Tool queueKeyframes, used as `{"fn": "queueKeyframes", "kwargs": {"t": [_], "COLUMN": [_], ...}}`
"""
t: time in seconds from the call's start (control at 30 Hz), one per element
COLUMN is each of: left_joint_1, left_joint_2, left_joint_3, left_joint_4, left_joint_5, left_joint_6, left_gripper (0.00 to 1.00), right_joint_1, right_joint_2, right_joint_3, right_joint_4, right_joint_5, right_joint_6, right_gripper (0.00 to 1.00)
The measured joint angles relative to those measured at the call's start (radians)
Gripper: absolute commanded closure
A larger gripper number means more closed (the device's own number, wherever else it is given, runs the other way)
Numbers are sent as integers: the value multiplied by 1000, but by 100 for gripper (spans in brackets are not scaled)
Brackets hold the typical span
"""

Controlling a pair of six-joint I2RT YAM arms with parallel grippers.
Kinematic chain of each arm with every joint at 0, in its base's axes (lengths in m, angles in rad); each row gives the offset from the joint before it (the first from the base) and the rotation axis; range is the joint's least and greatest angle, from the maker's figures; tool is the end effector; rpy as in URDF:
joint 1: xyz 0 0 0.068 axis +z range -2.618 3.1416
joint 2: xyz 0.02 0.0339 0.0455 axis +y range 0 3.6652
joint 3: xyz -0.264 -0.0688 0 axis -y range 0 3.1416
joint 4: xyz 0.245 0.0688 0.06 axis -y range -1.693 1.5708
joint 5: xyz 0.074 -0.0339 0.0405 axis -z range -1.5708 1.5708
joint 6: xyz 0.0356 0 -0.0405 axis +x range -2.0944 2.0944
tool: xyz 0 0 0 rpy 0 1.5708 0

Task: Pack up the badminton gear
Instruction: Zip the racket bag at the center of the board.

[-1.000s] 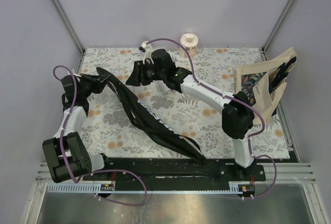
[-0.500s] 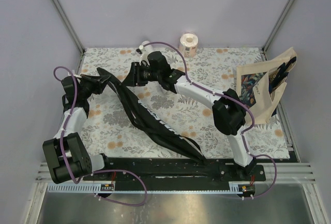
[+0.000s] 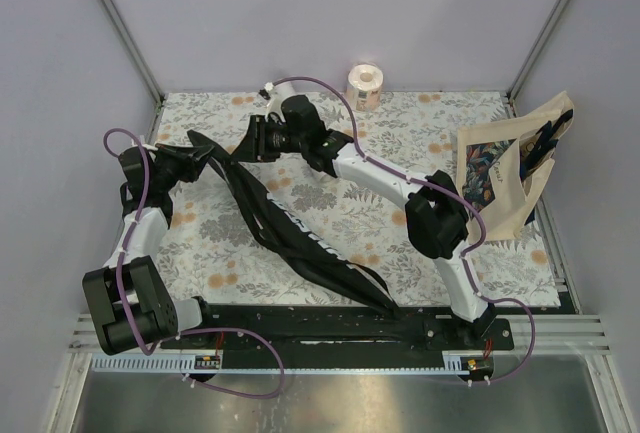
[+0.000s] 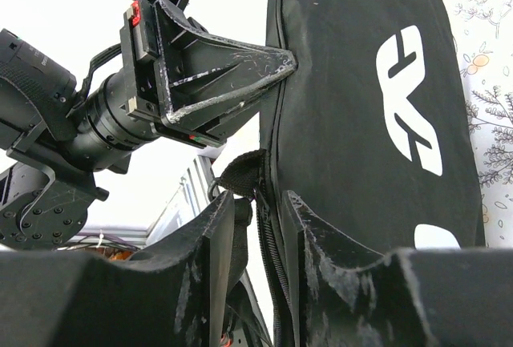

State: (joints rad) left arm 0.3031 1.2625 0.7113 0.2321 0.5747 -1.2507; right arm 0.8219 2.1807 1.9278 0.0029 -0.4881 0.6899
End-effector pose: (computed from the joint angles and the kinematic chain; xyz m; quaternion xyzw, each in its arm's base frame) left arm 0.2717 0.0647 0.2553 -0.4265 0.6706 -0.4607 0.3951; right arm 0.3456 0.3963 0.3006 -0.1984 0.7549 0.5472 0.3022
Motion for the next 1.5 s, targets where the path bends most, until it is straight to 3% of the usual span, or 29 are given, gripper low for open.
{"fn": "queueKeyframes", "kwargs": {"t": [1.23, 1.33, 1.4, 1.5], "left_joint_1": [-1, -1, -2, -1], "left_joint_2": [0, 0, 0, 0], "left_joint_3": [0, 0, 0, 0], "left_joint_4": [-1, -2, -2, -2], "left_joint_5": [2, 2, 2, 1], "left_joint_6": [-8, -8, -8, -7], "left_gripper": [100, 100, 100, 100], "right_joint_1": [16, 17, 18, 19], "right_joint_2": [9, 9, 9, 8], "right_joint_3": [-11, -16, -19, -23], "right_joint_4": [0, 1, 1, 2], "right_joint_5": [36, 42, 46, 50], "right_joint_6": [-1, -3, -5, -8], "right_gripper": [69, 80, 97, 100]}}
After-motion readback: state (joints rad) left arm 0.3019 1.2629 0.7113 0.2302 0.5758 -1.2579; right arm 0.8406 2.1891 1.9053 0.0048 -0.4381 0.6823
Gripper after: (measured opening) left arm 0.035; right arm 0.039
